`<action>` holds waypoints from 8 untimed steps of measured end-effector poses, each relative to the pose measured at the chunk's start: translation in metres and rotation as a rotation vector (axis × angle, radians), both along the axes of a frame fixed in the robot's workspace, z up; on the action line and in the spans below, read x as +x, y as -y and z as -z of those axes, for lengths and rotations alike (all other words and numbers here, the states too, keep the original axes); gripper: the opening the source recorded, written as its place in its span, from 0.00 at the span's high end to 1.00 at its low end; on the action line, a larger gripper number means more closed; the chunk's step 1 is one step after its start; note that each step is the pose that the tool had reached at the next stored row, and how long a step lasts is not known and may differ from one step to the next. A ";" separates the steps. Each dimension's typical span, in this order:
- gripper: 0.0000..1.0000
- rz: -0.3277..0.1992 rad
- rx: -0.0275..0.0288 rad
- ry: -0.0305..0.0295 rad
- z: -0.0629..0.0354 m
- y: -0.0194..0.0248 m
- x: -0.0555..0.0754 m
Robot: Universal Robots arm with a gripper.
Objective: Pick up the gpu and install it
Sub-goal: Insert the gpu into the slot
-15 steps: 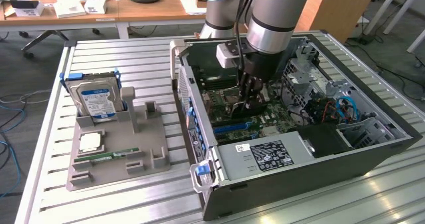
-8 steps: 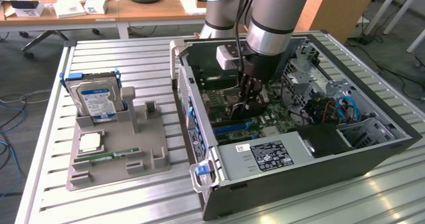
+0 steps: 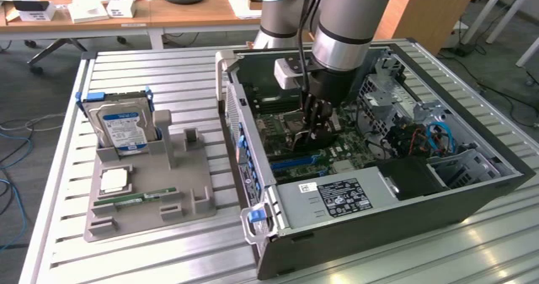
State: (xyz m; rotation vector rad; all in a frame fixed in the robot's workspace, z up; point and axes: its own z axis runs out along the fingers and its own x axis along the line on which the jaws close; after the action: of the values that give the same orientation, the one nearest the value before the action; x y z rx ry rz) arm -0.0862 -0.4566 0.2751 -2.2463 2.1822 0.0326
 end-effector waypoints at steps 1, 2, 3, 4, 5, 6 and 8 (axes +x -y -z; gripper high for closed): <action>0.74 0.000 0.0000 0.0000 0.0000 0.0000 0.000; 0.74 0.000 0.0000 0.0000 0.0001 0.0000 0.000; 0.74 0.000 0.0004 0.0002 0.0006 0.0000 0.000; 0.74 0.000 0.0004 0.0002 0.0011 0.0000 0.000; 0.74 0.000 0.0002 0.0001 0.0014 0.0000 0.000; 0.74 0.000 0.0000 0.0000 0.0019 0.0000 0.000; 0.74 0.000 0.0001 0.0000 0.0028 0.0000 0.000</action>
State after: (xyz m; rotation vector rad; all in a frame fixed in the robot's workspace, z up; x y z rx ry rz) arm -0.0864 -0.4566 0.2723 -2.2463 2.1821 0.0327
